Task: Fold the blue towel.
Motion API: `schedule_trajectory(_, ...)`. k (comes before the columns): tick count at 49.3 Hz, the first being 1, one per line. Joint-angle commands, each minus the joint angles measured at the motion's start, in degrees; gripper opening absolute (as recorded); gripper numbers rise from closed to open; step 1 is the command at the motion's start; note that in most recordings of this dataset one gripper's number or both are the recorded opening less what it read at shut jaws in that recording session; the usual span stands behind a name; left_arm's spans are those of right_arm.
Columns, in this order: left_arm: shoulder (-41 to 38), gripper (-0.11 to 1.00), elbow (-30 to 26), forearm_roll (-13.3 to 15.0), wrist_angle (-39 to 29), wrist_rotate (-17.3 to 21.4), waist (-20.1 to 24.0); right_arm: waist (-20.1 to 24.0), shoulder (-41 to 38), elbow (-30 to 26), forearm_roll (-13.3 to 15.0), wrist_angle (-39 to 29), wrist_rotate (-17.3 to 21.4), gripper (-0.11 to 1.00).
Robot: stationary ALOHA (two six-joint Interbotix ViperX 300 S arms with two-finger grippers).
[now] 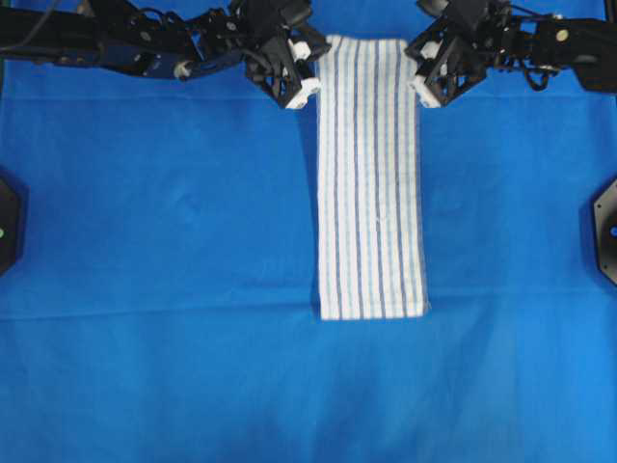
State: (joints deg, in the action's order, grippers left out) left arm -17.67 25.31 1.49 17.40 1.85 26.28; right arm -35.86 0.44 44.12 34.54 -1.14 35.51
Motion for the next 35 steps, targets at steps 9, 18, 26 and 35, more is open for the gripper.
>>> schedule_trajectory(9, 2.81, 0.03, -1.32, -0.18, -0.09, 0.88, 0.18, -0.18, 4.57, 0.09, -0.09, -0.79, 0.26, 0.07)
schedule_trajectory(18, 2.99, 0.03, -1.14, -0.18, -0.70, 0.97, -0.53, 0.44, 5.01, 0.79, -0.70, -0.79, 0.35, 0.07)
schedule_trajectory(26, 3.69, 0.03, 0.00, -0.18, -2.20, 0.97, -3.52, 3.52, 6.94, 3.34, -2.37, -0.79, 0.62, 0.07)
schedule_trajectory(35, 6.33, 0.03, 2.81, -0.18, -4.75, 0.35, -9.76, 10.63, 11.34, 8.44, -4.31, -0.88, 2.29, 0.07)
